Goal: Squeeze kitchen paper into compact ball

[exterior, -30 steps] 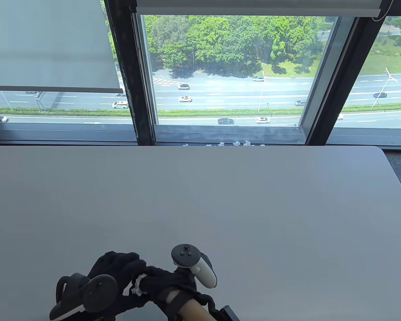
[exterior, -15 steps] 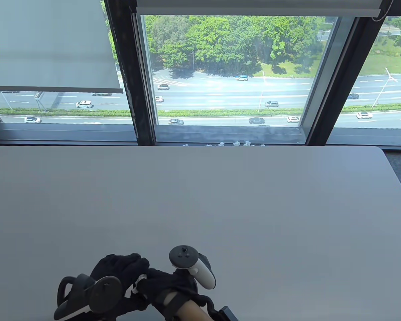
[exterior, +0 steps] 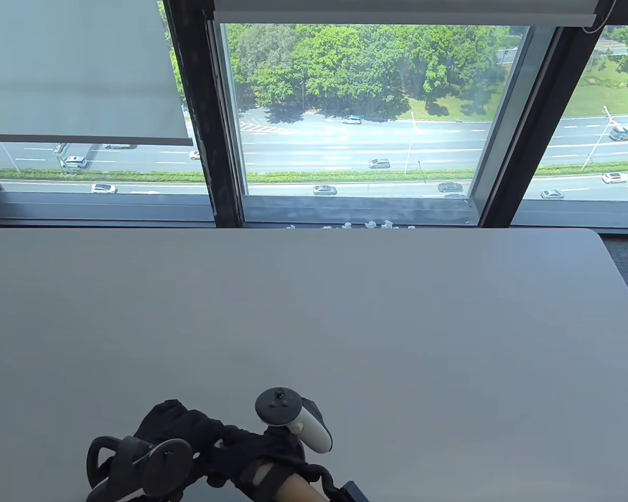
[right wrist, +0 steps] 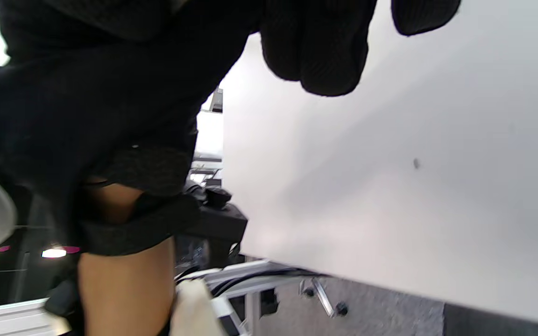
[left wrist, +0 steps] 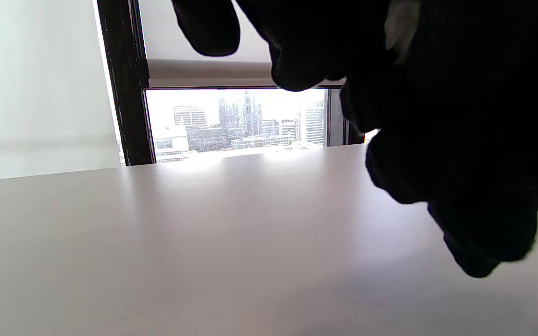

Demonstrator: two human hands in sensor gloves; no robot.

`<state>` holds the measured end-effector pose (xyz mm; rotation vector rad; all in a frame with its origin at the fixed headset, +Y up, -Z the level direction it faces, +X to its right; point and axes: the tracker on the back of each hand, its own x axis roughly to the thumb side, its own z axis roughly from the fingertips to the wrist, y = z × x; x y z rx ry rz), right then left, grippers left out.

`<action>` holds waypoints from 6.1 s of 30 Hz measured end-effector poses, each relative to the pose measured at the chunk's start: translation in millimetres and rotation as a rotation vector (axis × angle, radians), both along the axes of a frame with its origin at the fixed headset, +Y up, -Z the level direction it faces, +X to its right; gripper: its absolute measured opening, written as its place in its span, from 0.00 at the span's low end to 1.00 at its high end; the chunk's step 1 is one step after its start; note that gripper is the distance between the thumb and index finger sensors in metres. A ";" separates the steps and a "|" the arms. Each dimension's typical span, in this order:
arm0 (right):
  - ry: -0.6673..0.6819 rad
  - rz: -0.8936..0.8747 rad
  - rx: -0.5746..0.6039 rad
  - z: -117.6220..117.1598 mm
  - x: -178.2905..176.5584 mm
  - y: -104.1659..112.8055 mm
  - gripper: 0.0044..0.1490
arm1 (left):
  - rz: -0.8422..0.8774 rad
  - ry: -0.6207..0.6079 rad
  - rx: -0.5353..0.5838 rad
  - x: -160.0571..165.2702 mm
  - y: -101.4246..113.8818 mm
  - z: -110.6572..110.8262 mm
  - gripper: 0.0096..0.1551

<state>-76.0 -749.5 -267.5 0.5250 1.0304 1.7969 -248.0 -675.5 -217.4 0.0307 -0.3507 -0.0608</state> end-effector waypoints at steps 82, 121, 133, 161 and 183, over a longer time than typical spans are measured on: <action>0.051 -0.068 -0.005 -5.3 3.5 -1.1 0.34 | 0.129 -0.026 -0.094 -9.6 5.2 -4.3 0.42; -0.023 0.140 0.252 2.4 3.6 18.1 0.37 | 0.094 -0.070 -0.067 0.5 2.2 3.0 0.44; -0.240 0.830 0.748 -58.0 10.1 59.9 0.40 | 0.247 0.079 -0.223 -30.6 -2.9 -22.2 0.54; -0.339 0.992 0.562 -127.5 27.0 30.9 0.57 | 0.303 0.180 -0.321 -51.6 -14.3 -38.7 0.51; -0.581 0.998 0.682 40.2 144.6 48.3 0.46 | 0.293 0.202 -0.292 -54.8 -15.2 -34.4 0.51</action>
